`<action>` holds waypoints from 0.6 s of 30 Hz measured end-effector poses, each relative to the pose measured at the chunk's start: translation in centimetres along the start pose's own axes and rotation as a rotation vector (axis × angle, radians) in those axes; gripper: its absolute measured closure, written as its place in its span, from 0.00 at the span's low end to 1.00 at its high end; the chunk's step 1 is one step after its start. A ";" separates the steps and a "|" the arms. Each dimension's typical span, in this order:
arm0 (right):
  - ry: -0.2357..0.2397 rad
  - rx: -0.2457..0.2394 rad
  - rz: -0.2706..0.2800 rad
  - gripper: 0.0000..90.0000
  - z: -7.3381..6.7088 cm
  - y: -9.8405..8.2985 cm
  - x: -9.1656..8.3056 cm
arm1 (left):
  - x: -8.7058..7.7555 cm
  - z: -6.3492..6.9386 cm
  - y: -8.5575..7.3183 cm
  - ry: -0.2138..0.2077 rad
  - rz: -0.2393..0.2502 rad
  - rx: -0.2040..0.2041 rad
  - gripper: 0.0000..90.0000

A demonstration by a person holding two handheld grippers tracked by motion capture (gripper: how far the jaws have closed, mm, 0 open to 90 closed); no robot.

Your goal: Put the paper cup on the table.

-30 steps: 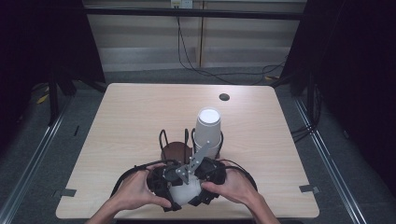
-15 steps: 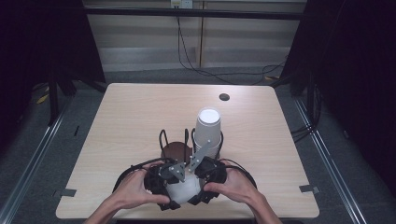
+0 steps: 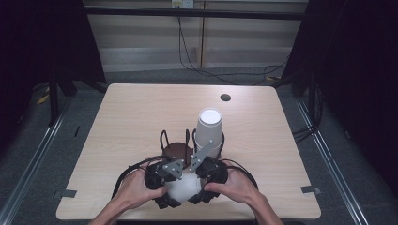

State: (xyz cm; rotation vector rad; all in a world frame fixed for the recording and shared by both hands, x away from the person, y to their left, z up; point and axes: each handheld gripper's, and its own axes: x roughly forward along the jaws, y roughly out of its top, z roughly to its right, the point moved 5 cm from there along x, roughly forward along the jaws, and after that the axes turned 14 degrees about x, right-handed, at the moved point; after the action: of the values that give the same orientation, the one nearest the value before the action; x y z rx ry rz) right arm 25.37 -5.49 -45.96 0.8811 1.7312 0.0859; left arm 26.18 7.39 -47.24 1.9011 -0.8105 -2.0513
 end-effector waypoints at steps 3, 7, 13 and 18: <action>-0.004 0.010 -0.003 0.29 0.0 0.0 0.0 | -0.3 -0.1 0.0 0.003 0.013 0.000 0.09; -0.003 0.006 0.002 0.28 0.1 -0.1 -0.1 | -1.2 -0.4 0.0 0.020 0.068 -0.012 0.08; 0.002 0.016 0.017 0.28 0.3 -0.1 -0.4 | -2.6 -0.4 0.3 0.085 0.150 -0.040 0.11; -0.006 0.031 0.050 0.28 0.9 -0.5 -1.0 | -3.7 -0.5 0.8 0.144 0.215 -0.063 0.17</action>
State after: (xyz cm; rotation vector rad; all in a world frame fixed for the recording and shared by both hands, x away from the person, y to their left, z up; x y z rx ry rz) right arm 25.96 -6.77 -45.73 0.9465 1.7095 0.0900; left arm 26.99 8.53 -43.68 1.8166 -0.8621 -1.7718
